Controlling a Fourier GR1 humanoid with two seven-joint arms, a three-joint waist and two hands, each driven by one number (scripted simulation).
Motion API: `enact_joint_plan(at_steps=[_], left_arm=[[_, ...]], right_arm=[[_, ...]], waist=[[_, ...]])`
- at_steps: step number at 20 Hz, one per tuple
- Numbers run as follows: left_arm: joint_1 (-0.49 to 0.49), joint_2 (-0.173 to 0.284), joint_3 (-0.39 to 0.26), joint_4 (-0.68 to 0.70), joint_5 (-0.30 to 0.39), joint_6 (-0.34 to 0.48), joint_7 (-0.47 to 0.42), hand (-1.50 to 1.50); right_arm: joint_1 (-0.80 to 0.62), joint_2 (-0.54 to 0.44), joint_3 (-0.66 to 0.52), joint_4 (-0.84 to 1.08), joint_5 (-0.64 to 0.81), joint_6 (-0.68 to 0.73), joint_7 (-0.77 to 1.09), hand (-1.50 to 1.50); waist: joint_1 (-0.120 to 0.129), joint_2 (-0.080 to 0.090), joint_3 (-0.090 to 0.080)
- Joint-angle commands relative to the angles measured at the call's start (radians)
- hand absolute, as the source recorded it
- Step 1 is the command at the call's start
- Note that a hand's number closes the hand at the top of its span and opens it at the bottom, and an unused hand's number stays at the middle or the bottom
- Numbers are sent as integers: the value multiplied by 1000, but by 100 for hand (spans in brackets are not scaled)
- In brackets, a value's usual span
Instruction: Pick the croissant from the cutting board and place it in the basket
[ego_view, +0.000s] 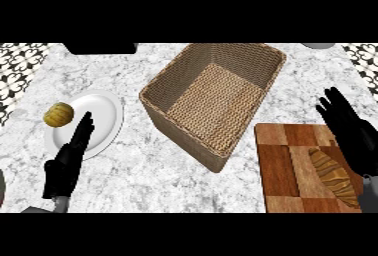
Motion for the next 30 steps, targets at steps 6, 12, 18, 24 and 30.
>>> enact_joint_plan(at_steps=[6, 12, 18, 24, 30], left_arm=[[-179, 122, 54, -59, -67, -57, -46, 0], [-167, 124, 80, -67, -35, -104, -1, 0], [-155, 154, 90, -75, -25, -129, 15, 0], [-172, 139, 84, -83, -35, -125, 14, 0], [-206, 143, 95, -77, -5, -172, 27, 0]], right_arm=[[-102, -14, 237, -148, -114, 516, -105, 150], [208, 74, 290, -390, -97, 456, -162, -150], [85, -78, 113, -546, 216, 291, -102, -150], [-23, -409, 5, -569, 392, 451, 37, -150], [-113, -690, 8, -540, 360, 784, 21, -150]], waist=[[30, 22, -16], [-22, 21, -21], [-24, 13, -25], [-10, 19, -25], [7, 28, -24]])
